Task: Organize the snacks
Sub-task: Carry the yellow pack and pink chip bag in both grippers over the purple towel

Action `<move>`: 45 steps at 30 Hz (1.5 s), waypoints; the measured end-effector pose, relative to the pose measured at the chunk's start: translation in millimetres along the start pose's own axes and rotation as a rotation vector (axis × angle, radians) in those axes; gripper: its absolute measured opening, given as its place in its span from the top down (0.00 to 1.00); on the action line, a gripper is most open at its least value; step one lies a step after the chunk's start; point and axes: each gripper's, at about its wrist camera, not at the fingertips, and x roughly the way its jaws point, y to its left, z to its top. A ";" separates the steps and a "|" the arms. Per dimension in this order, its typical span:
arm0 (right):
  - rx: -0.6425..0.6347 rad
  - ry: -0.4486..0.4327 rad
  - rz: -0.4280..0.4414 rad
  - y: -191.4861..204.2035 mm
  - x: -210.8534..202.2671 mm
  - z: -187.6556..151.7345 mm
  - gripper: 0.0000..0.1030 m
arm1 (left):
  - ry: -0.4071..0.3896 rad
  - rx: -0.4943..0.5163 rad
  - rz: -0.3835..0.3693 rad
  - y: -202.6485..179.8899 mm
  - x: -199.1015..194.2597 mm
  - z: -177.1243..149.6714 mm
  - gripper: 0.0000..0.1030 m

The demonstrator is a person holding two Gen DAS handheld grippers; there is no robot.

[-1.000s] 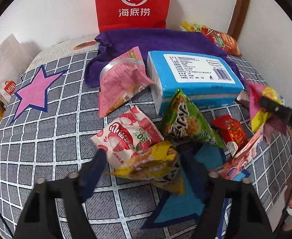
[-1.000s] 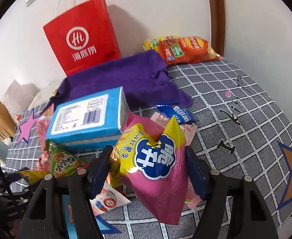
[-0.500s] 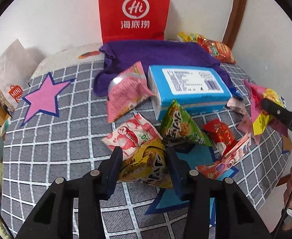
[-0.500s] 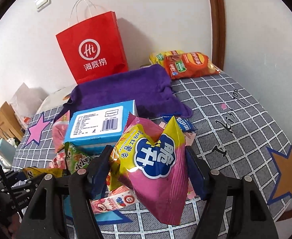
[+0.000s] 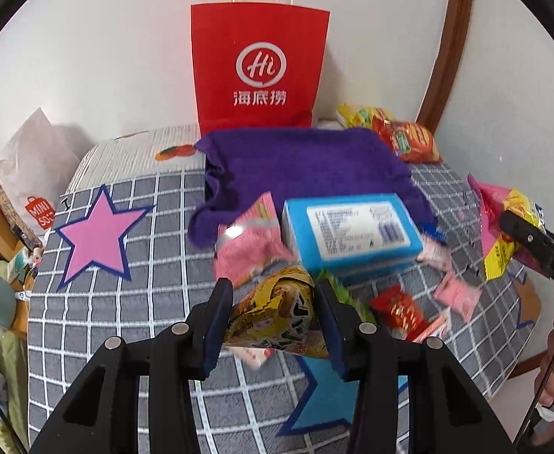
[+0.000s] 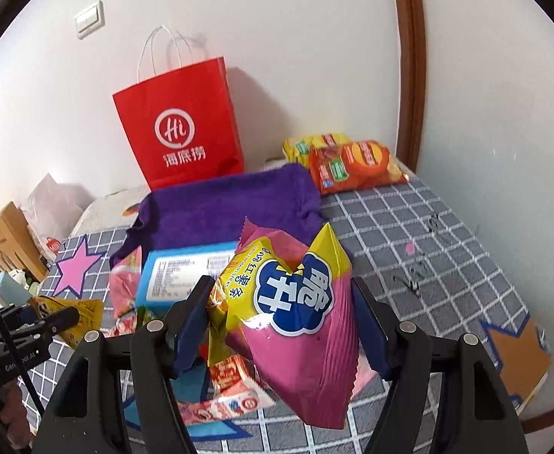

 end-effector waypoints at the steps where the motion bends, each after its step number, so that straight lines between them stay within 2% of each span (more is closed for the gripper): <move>1: -0.001 -0.003 0.015 0.1 0.7 5.0 0.32 | -0.003 0.001 0.002 0.4 1.0 5.4 0.59; 6: -0.016 -0.021 0.057 3.7 7.6 33.7 0.32 | -0.027 0.021 0.037 -2.0 5.9 31.9 0.59; 9: -0.041 -0.021 0.060 10.9 16.4 50.1 0.32 | -0.044 0.036 0.085 -3.4 11.9 51.3 0.59; 13: -0.064 -0.018 0.072 18.8 32.7 70.9 0.32 | -0.053 0.045 0.097 -2.7 21.9 74.1 0.59; 30: -0.092 0.041 0.127 40.7 136.9 156.5 0.32 | -0.096 0.041 0.149 -1.9 91.2 156.2 0.59; 36: -0.091 0.051 0.142 45.9 166.2 166.9 0.32 | -0.093 0.019 0.147 1.0 113.9 170.7 0.59; 40: -0.099 0.069 0.147 44.2 190.2 162.4 0.32 | -0.085 0.014 0.147 3.0 133.4 176.3 0.59; 43: -0.133 0.124 0.112 45.5 214.2 158.8 0.32 | -0.071 -0.003 0.139 9.3 150.7 175.3 0.59; 45: -0.151 0.144 0.109 44.4 226.5 153.4 0.32 | -0.033 0.014 0.157 12.5 164.9 173.2 0.59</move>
